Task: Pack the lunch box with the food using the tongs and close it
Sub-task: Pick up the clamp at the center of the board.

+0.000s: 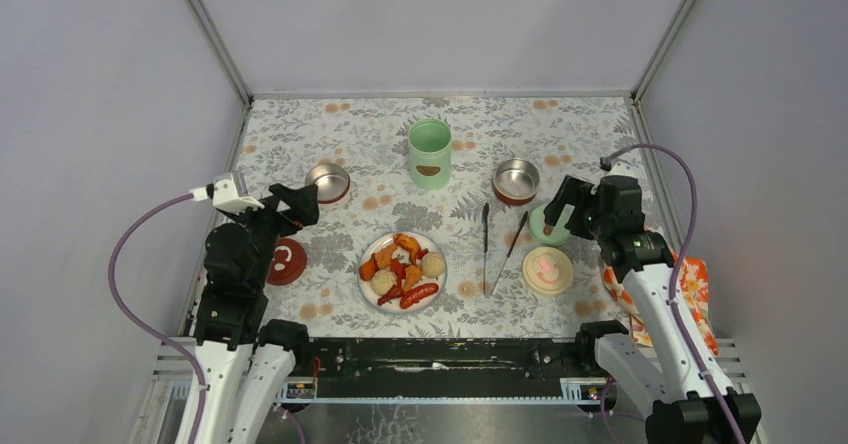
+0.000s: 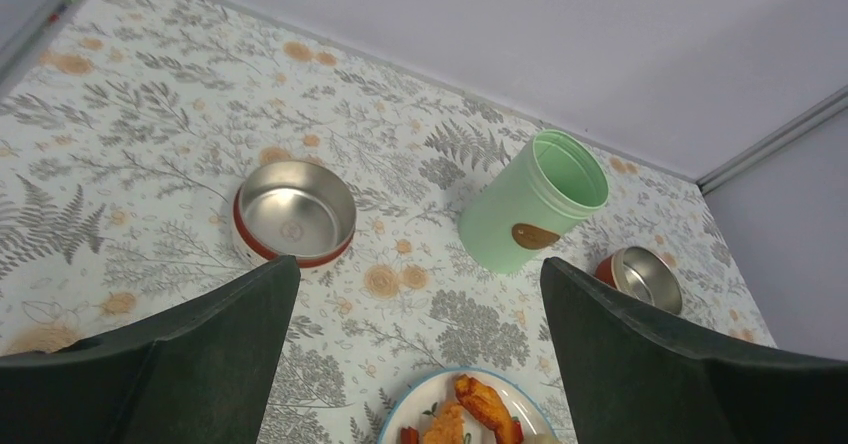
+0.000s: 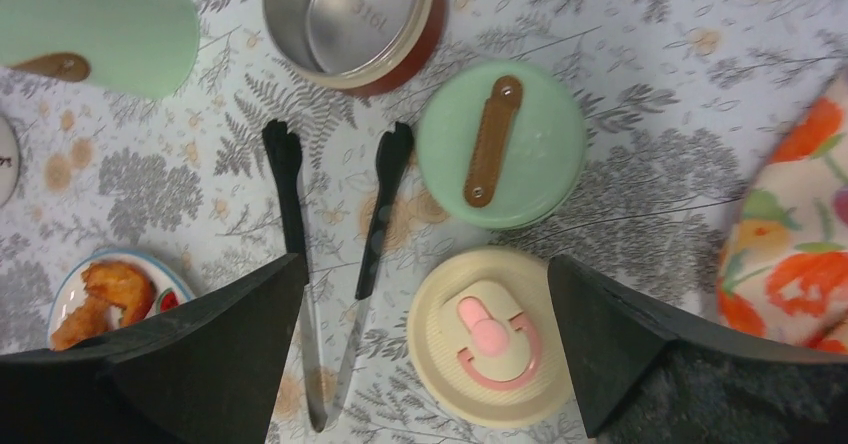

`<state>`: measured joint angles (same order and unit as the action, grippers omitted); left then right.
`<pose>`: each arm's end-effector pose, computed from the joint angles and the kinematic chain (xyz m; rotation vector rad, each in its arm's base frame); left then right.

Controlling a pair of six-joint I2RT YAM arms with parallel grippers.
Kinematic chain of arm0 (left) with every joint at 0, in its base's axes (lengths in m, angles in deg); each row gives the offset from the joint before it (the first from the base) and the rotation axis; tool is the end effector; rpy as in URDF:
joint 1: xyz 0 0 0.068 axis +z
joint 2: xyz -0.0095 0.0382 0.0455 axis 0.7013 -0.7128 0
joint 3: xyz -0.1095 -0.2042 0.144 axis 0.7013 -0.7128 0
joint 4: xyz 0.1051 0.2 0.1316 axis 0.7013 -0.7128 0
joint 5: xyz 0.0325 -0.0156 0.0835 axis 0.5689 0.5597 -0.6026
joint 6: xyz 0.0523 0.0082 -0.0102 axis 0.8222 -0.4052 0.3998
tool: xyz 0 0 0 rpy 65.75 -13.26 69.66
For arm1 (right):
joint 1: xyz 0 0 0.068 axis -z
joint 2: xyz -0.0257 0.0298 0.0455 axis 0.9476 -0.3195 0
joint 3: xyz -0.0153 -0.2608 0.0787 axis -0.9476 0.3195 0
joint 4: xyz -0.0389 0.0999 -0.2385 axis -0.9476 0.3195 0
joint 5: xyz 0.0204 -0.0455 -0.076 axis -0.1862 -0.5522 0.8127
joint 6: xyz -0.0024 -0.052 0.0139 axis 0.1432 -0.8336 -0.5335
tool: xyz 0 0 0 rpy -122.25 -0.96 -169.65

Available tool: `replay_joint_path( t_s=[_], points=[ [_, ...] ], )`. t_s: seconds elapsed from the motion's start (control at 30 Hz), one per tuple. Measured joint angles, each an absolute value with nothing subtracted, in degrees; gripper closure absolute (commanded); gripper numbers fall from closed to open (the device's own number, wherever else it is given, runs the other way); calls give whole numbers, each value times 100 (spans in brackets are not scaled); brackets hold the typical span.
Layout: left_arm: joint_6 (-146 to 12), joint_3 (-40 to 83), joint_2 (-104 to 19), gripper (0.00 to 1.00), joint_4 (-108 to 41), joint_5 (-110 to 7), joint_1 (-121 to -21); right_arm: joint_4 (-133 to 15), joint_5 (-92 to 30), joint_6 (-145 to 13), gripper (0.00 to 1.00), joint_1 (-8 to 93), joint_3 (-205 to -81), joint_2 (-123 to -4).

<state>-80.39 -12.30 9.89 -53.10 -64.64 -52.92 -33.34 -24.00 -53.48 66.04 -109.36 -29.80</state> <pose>0.1065 -0.0127 0.3350 -0.2956 1.6017 -0.3803 0.1826 0.0171 0.2875 0.2562 2.1155 0.2602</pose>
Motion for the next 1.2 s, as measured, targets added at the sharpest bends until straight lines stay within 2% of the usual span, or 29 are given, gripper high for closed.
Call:
replay_joint_path(
  t_s=[0.13, 0.37, 0.7, 1.2],
  points=[
    [-8301, -1232, 722, 1, -5448, -6176, -5294, -3323, -2450, -5090, 1, 6187, -10938, -3362],
    [-8640, -1418, 305, 1, -5548, -5542, -5313, -3303, -2166, -4718, 17, 5026, -10992, -4346],
    [-8767, -1523, 368, 1, -5546, -5376, -5313, -3336, -1510, -4115, 25, 4180, -10999, -5095],
    [-8981, -1659, 257, 1, -5533, -5173, -5320, -4092, -1102, -3628, 44, 3702, -10826, -6057]
  ],
)
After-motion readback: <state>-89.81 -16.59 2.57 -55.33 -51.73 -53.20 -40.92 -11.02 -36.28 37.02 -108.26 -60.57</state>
